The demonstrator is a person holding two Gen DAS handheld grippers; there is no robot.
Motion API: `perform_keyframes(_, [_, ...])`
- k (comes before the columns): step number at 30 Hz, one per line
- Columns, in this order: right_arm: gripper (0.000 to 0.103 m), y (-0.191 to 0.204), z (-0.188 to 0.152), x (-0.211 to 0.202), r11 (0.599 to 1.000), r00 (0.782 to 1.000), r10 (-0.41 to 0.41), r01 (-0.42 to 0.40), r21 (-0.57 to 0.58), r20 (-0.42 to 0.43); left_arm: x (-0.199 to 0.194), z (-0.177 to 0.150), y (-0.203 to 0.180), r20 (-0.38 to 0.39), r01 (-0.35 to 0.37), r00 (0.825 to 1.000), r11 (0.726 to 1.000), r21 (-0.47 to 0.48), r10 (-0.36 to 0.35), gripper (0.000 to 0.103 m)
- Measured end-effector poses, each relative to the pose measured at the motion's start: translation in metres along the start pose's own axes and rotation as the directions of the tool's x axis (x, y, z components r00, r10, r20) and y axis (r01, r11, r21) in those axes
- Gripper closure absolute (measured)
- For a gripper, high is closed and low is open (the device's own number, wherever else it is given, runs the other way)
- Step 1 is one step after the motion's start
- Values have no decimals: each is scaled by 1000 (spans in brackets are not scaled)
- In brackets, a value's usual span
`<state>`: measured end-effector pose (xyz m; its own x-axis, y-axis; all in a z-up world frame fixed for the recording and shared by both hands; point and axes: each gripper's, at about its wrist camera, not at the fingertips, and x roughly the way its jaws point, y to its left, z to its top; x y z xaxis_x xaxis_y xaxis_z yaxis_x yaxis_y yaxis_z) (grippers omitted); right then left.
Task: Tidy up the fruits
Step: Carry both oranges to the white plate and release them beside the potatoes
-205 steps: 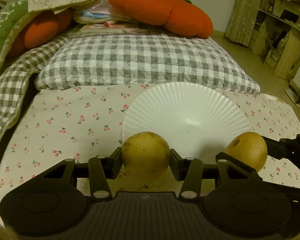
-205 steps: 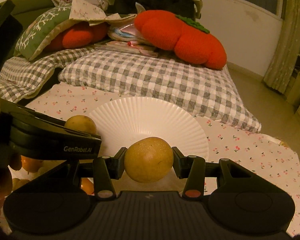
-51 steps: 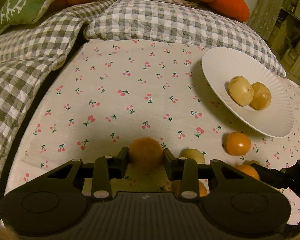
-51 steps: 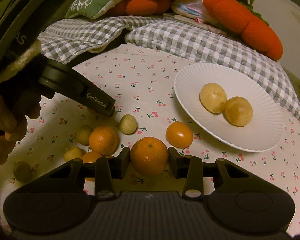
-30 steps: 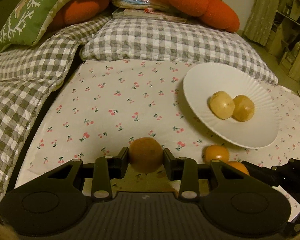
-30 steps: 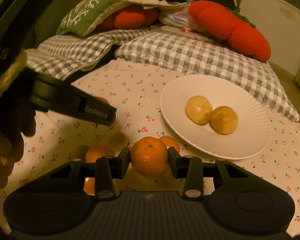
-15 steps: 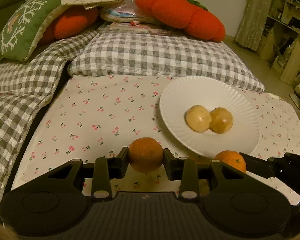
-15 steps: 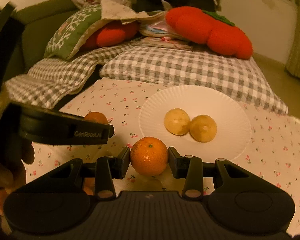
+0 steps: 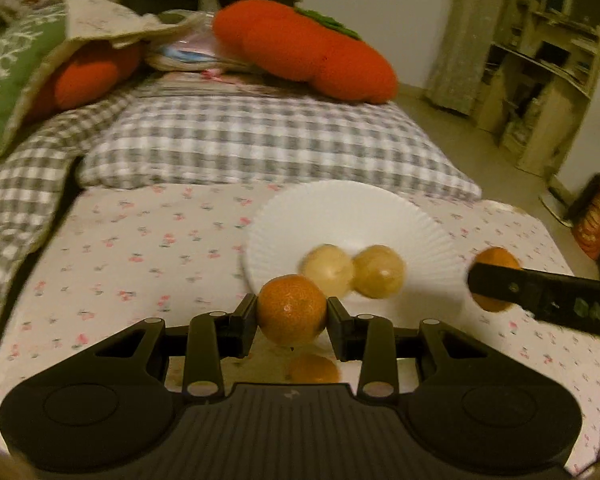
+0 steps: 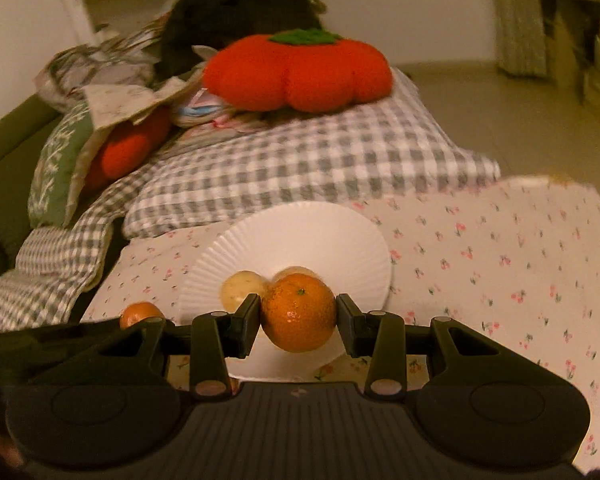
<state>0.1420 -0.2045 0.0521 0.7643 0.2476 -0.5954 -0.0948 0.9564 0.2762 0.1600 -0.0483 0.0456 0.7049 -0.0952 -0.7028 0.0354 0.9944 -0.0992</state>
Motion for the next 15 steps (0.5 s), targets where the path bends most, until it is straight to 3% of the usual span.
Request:
perform_keyframes(7, [66, -3, -3, 20, 1000, 999, 7, -6, 19, -33, 26, 2, -19, -13, 75, 997, 995, 61, -74, 81])
perform_keyframes(15, [66, -19, 5, 35, 999, 999, -15, 16, 40, -36, 48, -2, -35, -23, 103, 995, 985, 138, -100, 81])
